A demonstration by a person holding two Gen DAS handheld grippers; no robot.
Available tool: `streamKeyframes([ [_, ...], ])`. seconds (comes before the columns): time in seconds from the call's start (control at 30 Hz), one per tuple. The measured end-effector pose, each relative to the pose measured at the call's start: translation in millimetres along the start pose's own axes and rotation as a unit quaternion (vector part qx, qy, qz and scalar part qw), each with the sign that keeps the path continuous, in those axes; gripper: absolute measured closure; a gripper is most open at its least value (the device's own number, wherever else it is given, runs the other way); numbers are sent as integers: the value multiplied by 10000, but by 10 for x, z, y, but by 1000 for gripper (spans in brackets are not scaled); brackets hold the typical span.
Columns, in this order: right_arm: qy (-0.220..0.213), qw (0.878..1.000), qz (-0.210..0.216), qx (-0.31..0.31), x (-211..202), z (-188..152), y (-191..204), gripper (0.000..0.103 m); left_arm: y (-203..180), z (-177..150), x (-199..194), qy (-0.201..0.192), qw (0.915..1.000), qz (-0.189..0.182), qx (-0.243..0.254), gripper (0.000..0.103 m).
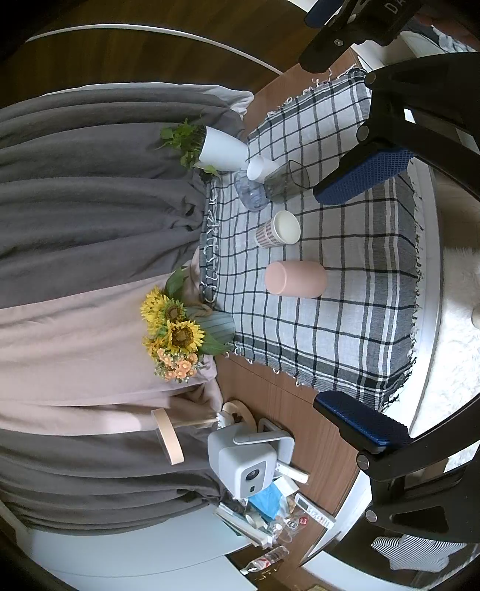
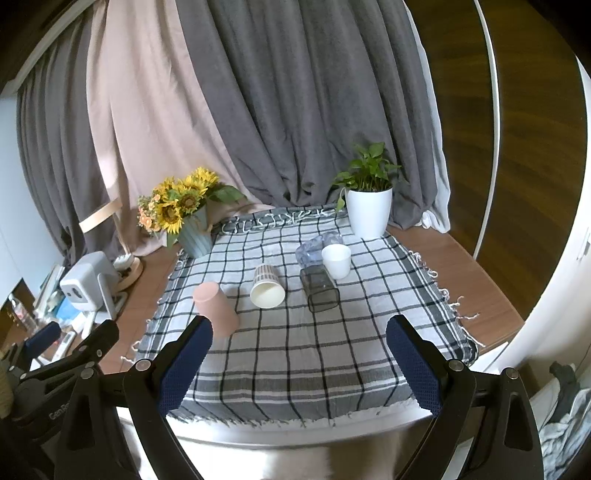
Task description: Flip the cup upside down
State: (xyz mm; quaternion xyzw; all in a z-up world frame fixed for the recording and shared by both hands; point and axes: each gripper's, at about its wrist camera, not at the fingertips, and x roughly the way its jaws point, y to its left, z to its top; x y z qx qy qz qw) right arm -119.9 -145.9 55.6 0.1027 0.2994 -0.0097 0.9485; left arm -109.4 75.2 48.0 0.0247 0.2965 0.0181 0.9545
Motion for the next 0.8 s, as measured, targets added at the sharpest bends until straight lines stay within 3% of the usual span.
streamKeyframes([
  [0.8, -8, 10000, -2, -26, -27, -30, 2, 8, -29, -34, 7, 6, 10000, -34, 27, 0],
])
